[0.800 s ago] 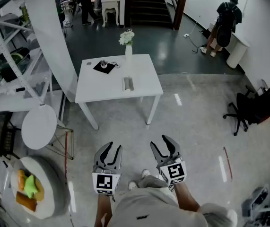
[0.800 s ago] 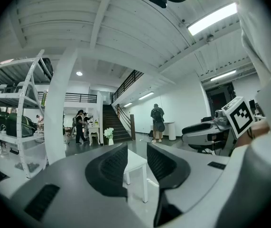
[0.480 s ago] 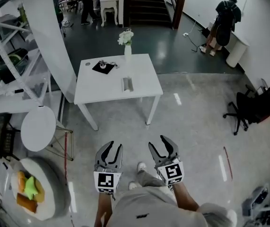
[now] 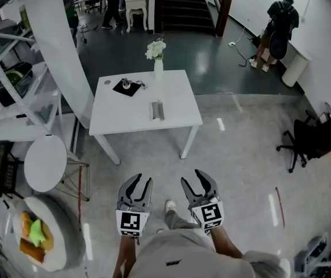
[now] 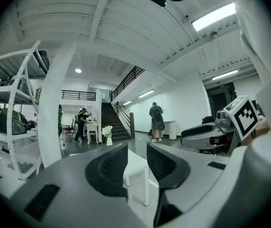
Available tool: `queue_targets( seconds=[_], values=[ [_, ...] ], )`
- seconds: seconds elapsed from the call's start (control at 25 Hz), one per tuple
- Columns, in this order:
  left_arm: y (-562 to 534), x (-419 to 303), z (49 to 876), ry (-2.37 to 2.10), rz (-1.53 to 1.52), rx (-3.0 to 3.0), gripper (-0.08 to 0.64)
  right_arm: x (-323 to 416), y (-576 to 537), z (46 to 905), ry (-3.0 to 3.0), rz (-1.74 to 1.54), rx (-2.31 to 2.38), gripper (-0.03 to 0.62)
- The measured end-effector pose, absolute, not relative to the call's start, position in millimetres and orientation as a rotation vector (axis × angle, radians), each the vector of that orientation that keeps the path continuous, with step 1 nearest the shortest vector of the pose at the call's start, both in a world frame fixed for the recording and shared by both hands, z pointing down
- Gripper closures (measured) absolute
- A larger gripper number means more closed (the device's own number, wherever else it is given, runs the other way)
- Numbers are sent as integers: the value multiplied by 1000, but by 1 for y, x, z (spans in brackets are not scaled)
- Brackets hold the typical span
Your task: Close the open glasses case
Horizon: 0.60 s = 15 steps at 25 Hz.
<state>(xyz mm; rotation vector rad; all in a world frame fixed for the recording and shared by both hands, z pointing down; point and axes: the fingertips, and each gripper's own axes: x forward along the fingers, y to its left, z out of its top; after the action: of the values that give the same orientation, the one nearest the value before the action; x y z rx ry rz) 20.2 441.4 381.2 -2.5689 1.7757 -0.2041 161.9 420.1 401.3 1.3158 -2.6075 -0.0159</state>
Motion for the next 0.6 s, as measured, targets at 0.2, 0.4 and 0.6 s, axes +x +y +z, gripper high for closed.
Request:
queue_targets(
  seconds=[0.2, 0.4, 0.6],
  values=[
    [397, 17, 380, 1799, -226, -2553, 420, 164, 373, 401, -2587, 4, 1278, 382],
    [358, 18, 379, 1807, -250, -2540, 420, 161, 328, 398, -2622, -8, 1255, 382],
    [325, 24, 378, 1833, -239, -2534, 420, 162, 294, 396, -2617, -4, 1217, 382]
  ],
)
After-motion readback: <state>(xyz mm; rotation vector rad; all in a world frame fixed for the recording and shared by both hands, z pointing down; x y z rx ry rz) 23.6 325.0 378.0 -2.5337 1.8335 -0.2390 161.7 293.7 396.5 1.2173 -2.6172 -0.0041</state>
